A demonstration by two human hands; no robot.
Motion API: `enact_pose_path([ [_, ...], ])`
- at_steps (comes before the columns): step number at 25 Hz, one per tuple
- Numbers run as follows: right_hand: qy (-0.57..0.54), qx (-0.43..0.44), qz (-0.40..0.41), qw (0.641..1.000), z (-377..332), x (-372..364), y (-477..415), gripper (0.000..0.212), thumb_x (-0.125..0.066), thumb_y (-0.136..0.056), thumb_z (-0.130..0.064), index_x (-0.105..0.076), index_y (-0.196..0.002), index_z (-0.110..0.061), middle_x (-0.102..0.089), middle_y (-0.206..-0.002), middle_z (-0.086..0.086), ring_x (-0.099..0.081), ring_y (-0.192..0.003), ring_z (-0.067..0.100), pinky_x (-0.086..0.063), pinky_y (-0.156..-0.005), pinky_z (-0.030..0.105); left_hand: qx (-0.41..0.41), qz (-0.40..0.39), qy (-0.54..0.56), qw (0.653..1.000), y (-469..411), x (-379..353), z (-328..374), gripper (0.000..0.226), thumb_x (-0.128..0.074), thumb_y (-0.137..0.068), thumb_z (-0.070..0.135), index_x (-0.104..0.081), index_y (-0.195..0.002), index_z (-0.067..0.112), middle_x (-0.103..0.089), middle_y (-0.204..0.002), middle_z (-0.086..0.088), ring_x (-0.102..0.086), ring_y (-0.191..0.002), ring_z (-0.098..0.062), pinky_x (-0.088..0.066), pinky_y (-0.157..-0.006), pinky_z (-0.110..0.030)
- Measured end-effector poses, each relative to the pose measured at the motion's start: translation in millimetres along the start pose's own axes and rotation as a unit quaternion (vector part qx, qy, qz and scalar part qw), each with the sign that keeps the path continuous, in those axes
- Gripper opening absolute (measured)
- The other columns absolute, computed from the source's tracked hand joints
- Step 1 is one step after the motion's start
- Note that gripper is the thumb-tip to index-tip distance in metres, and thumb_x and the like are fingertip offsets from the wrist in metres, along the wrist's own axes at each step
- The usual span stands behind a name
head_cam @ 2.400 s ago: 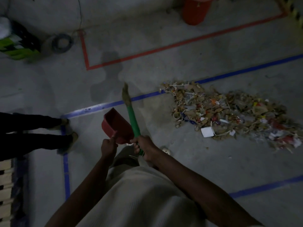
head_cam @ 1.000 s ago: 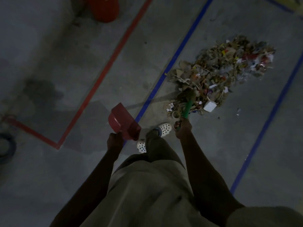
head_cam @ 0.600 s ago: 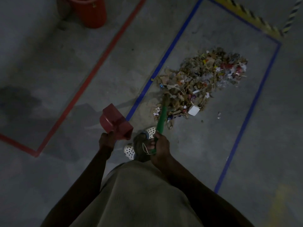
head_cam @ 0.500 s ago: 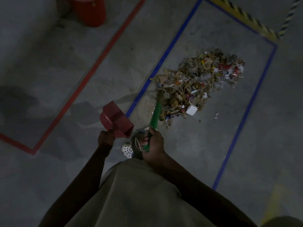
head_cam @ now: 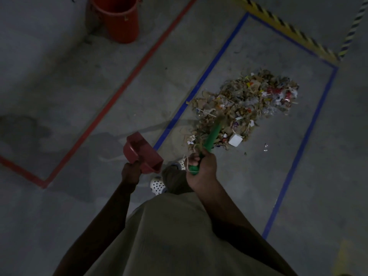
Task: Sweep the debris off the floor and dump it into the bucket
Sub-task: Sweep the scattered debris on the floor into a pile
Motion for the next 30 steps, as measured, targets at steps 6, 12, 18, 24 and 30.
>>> enact_pose_path([
  [6,0.073,-0.001,0.04,0.997,8.5,32.0,-5.0,0.032,-0.041,-0.105,-0.014,-0.039,-0.073,-0.016,-0.038,-0.046,-0.004,-0.033,-0.029,0.006,-0.028,-0.03,0.015,-0.013,-0.016,-0.004,1.0,14.9,-16.8,3.9,0.037,-0.06,-0.097,0.033,-0.058,-0.076,0.002,-0.053,-0.075,-0.017,-0.041,-0.055,-0.02,-0.032,-0.055,-0.031],
  [12,0.308,-0.031,0.058,0.949,31.4,55.5,-26.0,0.03,-0.05,-0.102,-0.017,-0.05,-0.072,-0.013,-0.043,-0.047,-0.001,-0.037,-0.032,0.009,-0.032,-0.032,0.018,-0.041,-0.022,-0.044,0.998,15.1,-13.6,5.7,0.039,-0.054,-0.101,0.032,-0.067,-0.104,-0.004,-0.065,-0.102,-0.024,-0.059,-0.088,-0.028,-0.048,-0.081,-0.039],
  [18,0.753,0.065,-0.082,0.649,32.3,63.3,-51.1,0.021,-0.053,-0.099,-0.013,-0.063,-0.113,-0.001,-0.064,-0.089,0.01,-0.053,-0.061,0.005,-0.043,-0.049,0.009,-0.003,0.061,0.014,0.998,24.5,13.8,-16.5,0.037,-0.054,-0.1,0.028,-0.063,-0.097,-0.008,-0.065,-0.11,-0.032,-0.061,-0.071,-0.034,-0.049,-0.06,-0.038],
  [24,0.938,0.141,-0.152,0.277,48.7,53.4,-88.3,0.058,-0.072,-0.086,-0.025,-0.05,-0.137,-0.007,-0.067,-0.123,0.01,-0.065,-0.11,0.027,-0.053,-0.092,0.033,0.022,0.088,0.003,0.996,31.7,26.2,-38.2,0.05,-0.051,-0.102,0.034,-0.057,-0.125,-0.01,-0.061,-0.124,-0.029,-0.059,-0.115,-0.041,-0.048,-0.097,-0.045],
  [30,0.853,0.02,0.026,0.521,15.6,81.3,-152.0,0.05,-0.051,-0.105,-0.029,-0.046,-0.143,0.005,-0.054,-0.144,0.021,-0.053,-0.133,0.034,-0.042,-0.111,0.041,0.042,0.086,-0.042,0.995,18.1,29.0,-50.5,0.052,-0.058,-0.096,0.042,-0.066,-0.105,-0.008,-0.068,-0.102,-0.024,-0.065,-0.093,-0.037,-0.046,-0.075,-0.036],
])
Point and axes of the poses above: each hand's wrist, its own y-axis away from the middle knuckle, its own x-axis out of the back of the hand, z = x × y, the point moved 9 cm from there along -y, towards the middle knuckle
